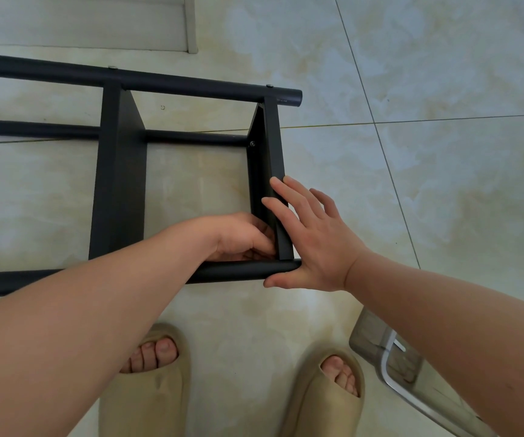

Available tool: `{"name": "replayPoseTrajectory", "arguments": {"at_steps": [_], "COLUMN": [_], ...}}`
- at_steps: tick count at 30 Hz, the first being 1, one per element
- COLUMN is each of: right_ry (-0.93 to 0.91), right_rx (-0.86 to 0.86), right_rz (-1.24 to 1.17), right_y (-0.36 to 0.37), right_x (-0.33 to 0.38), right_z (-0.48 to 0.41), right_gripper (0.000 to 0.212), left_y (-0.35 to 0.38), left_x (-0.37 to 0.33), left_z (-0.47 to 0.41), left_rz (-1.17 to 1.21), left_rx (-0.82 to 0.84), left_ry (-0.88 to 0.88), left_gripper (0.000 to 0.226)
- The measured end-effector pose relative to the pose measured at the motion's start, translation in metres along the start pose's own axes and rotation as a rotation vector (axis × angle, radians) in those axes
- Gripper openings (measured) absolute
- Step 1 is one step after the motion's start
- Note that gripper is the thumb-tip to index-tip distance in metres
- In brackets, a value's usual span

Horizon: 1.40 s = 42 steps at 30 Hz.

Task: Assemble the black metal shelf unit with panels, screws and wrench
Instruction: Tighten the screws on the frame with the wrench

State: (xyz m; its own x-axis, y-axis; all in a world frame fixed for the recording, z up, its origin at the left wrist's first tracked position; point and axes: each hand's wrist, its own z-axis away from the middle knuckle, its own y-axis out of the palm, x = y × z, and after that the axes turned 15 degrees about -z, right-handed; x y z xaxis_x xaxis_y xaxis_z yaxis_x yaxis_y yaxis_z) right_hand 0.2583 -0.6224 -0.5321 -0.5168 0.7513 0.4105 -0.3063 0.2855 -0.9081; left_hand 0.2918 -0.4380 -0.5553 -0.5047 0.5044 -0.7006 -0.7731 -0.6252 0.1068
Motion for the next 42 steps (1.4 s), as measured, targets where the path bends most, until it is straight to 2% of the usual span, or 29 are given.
{"name": "replayPoseTrajectory", "arguments": {"at_steps": [13, 18, 28, 37, 42], "right_ry": [0.004, -0.001, -0.004, -0.009, -0.003], "right_rx": [0.005, -0.005, -0.009, -0.007, 0.005], "right_rz": [0.006, 0.001, -0.002, 0.009, 0.01], "right_y": [-0.001, 0.0, 0.0, -0.001, -0.002], "right_x": [0.001, 0.0, 0.0, 0.001, 0.001], "right_z": [0.0, 0.0, 0.0, 0.0, 0.0], "right_gripper": [0.117, 0.117, 0.116, 0.115, 0.115], "left_y": [0.0, 0.002, 0.0, -0.001, 0.001], "left_x": [-0.002, -0.006, -0.014, -0.003, -0.006], "left_z": [0.003, 0.006, 0.004, 0.004, 0.007], "left_rz": [0.084, 0.003, -0.009, 0.044, 0.072], "left_rx": [0.033, -0.009, -0.021, -0.018, 0.04], "left_ry": [-0.008, -0.041, -0.094, -0.027, -0.03], "left_gripper": [0.016, 0.014, 0.021, 0.019, 0.021]}}
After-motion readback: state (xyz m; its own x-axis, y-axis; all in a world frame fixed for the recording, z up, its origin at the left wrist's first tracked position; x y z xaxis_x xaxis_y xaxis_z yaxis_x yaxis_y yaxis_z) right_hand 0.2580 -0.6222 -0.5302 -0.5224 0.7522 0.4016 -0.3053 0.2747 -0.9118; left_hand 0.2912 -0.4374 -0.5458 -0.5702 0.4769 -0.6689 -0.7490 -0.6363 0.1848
